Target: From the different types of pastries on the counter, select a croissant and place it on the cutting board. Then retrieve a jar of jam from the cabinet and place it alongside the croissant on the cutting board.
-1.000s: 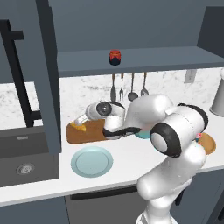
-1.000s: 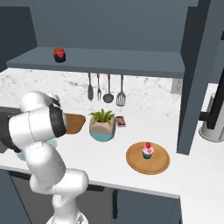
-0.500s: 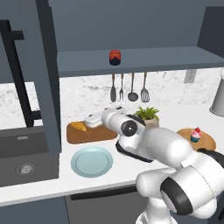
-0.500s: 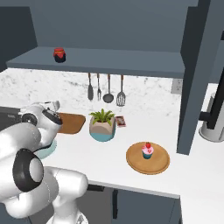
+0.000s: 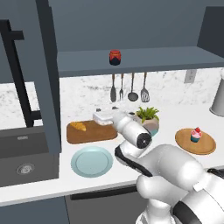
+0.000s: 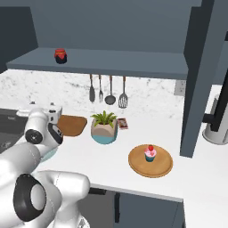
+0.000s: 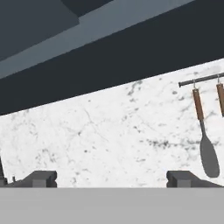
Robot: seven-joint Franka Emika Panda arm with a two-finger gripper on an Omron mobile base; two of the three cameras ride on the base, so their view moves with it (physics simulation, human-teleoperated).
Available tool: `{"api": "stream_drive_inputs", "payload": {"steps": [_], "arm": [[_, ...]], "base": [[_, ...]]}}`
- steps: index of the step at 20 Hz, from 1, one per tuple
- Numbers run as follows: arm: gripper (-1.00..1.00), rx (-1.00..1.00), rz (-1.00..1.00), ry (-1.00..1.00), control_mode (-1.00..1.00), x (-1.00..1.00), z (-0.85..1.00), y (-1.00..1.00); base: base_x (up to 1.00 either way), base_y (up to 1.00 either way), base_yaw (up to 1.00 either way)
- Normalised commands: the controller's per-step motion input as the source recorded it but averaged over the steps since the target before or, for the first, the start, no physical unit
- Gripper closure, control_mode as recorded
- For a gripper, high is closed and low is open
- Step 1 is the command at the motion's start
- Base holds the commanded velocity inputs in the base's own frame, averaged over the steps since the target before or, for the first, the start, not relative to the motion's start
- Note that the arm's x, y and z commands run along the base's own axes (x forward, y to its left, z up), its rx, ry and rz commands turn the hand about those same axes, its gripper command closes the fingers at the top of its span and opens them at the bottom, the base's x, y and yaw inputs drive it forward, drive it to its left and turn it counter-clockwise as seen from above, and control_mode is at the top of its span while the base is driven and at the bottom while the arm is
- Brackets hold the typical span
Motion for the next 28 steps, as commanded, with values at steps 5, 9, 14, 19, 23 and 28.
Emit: {"api": "stream_drive_inputs", "payload": {"steps": [5, 9, 14, 19, 23, 28], "arm": [[-1.0, 0.29, -0.07, 0.25, -1.0, -0.31, 1.0, -0.21], [-1.0, 0.19, -0.1, 0.28, -1.0, -0.27, 1.0, -0.28], [-1.0, 0.15, -0.01, 0.2, -1.0, -0.29, 0.98, -0.42], [-1.0, 0.11, -0.07, 0.31, -1.0, -0.35, 0.98, -0.39], [-1.0, 0.01, -0.03, 0.15, -1.0, -0.27, 0.56, -0.12], [-1.0, -0.08, 0.16, -0.23, -1.0, 0.02, -0.12, 0.13]], "base": [[0.0, 0.0, 0.0], [0.0, 0.0, 0.0], [0.0, 0.0, 0.0], [0.0, 0.0, 0.0], [0.0, 0.0, 0.0], [0.0, 0.0, 0.0]]}}
